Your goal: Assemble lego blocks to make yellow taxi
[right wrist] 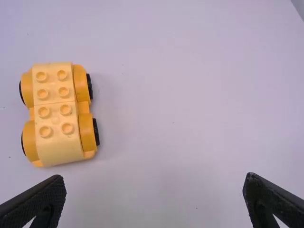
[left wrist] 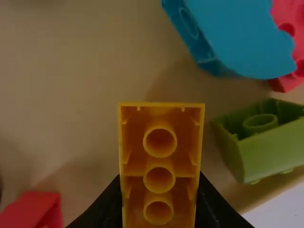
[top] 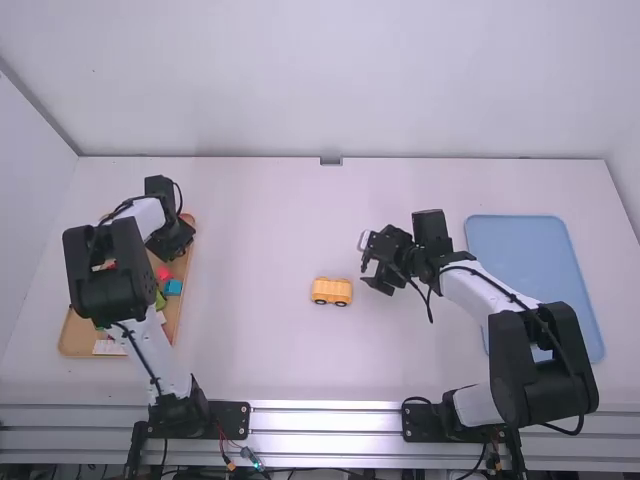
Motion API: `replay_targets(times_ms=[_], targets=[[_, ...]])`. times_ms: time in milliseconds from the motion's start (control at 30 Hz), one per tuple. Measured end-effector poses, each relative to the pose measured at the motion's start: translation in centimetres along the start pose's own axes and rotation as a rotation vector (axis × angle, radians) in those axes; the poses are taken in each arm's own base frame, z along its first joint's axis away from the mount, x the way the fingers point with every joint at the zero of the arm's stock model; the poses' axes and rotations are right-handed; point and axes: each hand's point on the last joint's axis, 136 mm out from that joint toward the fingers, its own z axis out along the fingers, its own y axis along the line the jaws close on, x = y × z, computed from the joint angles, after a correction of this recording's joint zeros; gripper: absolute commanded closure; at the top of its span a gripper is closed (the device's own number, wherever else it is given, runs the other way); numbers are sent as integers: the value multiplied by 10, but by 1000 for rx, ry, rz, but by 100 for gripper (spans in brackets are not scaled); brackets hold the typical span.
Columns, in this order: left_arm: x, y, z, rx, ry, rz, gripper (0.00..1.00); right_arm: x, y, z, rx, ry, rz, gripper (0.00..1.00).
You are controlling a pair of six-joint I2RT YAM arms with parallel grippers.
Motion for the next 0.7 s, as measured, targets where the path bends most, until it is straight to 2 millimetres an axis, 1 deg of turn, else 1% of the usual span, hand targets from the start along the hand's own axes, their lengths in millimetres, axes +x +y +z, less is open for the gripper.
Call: replay_targets(times_ms=[33,67,100,167,233,300,367,400,433,467,500,533,567,600,633,700], targets=[[3,2,0,-9,11,15,90,-1,-1,0,5,-4,-1,1],[4,3,-1,-13,17,21,92,-1,-2,0,7,-5,-1,1],[6,6,-2,-26,32,36,98,-4,-6,0,22,-15,7,1],[7,7,-7,-37,47,46,98,-7,-11,0,42,-29,18,2],[3,5,-13,-33,42,53,98,-12,-17,-1,66,-47,42,1],[-3,0,-24,-12,17,71,98,-16,-23,-2,86,-65,70,1],[-10,-5,-43,20,-24,91,98,-23,-30,-3,110,-94,98,1],[-12,-7,-48,30,-35,96,98,-24,-31,-3,114,-101,106,1],[-19,-16,-68,73,-87,123,98,-29,-35,-4,122,-126,126,1],[-23,-22,-79,102,-120,140,98,-32,-36,-5,126,-140,139,2],[-26,-33,-95,151,-168,173,98,-36,-38,-5,129,-160,156,1],[-25,-41,-107,190,-201,203,98,-41,-40,-6,128,-183,167,1],[-21,-56,-128,266,-256,266,98,-47,-40,-8,122,-213,183,2],[-11,-73,-149,357,-309,346,98,-53,-41,-9,112,-245,193,1],[-9,-75,-151,367,-312,356,98,-53,-41,-10,110,-249,197,1],[26,-109,-187,574,-390,556,98,-69,-42,-16,83,-335,211,1]])
